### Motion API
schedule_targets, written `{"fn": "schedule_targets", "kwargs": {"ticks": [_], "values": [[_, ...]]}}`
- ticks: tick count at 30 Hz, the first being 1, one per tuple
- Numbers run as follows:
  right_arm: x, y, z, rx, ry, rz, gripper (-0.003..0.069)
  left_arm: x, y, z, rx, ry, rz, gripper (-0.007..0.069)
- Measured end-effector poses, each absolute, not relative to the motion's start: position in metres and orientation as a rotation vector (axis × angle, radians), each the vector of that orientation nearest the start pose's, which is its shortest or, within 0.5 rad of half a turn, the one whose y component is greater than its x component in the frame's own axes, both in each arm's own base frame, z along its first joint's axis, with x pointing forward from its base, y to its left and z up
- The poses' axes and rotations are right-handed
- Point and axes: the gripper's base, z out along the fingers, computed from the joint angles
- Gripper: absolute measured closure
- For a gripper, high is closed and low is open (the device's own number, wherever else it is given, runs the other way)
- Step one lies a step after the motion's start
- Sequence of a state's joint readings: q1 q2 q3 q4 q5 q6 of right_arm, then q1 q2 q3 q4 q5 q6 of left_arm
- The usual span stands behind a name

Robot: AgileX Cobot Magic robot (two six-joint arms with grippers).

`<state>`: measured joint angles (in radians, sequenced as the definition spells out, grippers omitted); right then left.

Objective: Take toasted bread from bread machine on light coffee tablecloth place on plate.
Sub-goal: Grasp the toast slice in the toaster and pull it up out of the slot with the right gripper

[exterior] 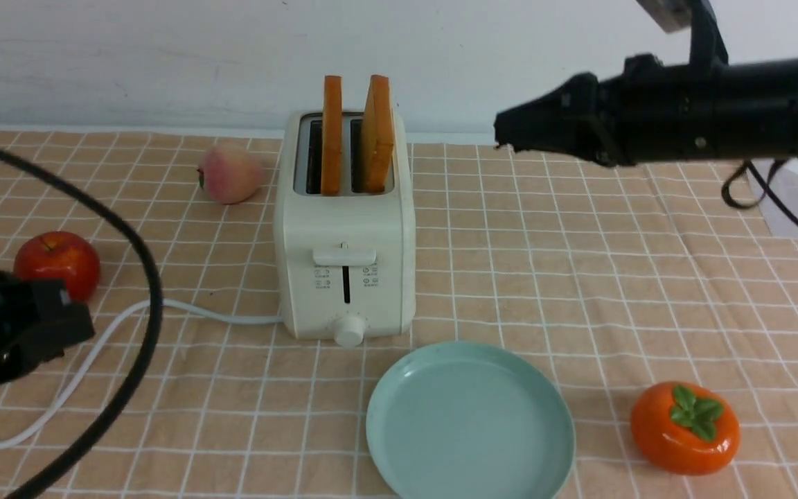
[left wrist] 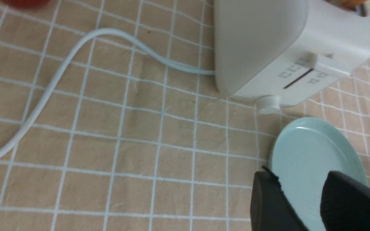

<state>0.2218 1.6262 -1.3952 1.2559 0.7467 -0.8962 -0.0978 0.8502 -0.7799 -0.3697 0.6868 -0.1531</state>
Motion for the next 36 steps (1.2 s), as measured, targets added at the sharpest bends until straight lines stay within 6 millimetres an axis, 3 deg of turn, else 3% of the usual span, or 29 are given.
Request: {"fn": "schedule_targets", "kwargs": {"ticks": [3,5,6,10,15,21,22,27,28,29,31,32,33,36], "values": [[0.354,0.163,0.387,-0.477,2.0,0.957,0.0403,0.161,-0.049,0.358,-0.123,2.201,-0.588,0.0386],[0.356,0.172,0.394,-0.479,2.021,0.937,0.0394,0.161,-0.053,0.363,-0.097,2.192,-0.601,0.0386],[0.359,0.188,0.398,-0.492,2.069,0.873,0.0377,0.16,-0.057,0.368,-0.065,2.179,-0.62,0.0386],[0.364,0.221,0.403,-0.471,2.142,0.711,0.0309,0.158,-0.058,0.368,-0.046,2.197,-0.621,0.0386],[0.377,0.252,0.39,-0.429,2.168,0.554,0.022,0.156,-0.058,0.365,-0.022,2.246,-0.595,0.0386],[0.405,0.262,0.353,-0.408,2.174,0.449,0.0192,0.154,-0.058,0.362,-0.012,2.282,-0.589,0.0386],[0.413,0.267,0.337,-0.41,2.189,0.439,0.0197,0.154,-0.058,0.362,-0.012,2.284,-0.589,0.0386],[0.425,0.275,0.31,-0.414,2.208,0.433,0.0244,0.154,-0.058,0.362,-0.012,2.286,-0.59,0.0386],[0.427,0.276,0.305,-0.413,2.209,0.433,0.03,0.153,-0.058,0.362,-0.012,2.287,-0.591,0.0386],[0.427,0.277,0.304,-0.413,2.212,0.434,0.0308,0.153,-0.058,0.362,-0.012,2.287,-0.591,0.0386],[0.428,0.277,0.305,-0.41,2.201,0.439,0.0455,0.153,-0.058,0.362,-0.011,2.289,-0.591,0.0386],[0.428,0.277,0.305,-0.41,2.2,0.439,0.0468,0.153,-0.058,0.362,-0.011,2.289,-0.591,0.0386],[0.428,0.278,0.307,-0.41,2.195,0.443,0.0552,0.153,-0.058,0.362,-0.011,2.29,-0.591,0.0386],[0.426,0.276,0.317,-0.417,2.177,0.43,0.0564,0.153,-0.058,0.362,-0.011,2.29,-0.591,0.0386]]}}
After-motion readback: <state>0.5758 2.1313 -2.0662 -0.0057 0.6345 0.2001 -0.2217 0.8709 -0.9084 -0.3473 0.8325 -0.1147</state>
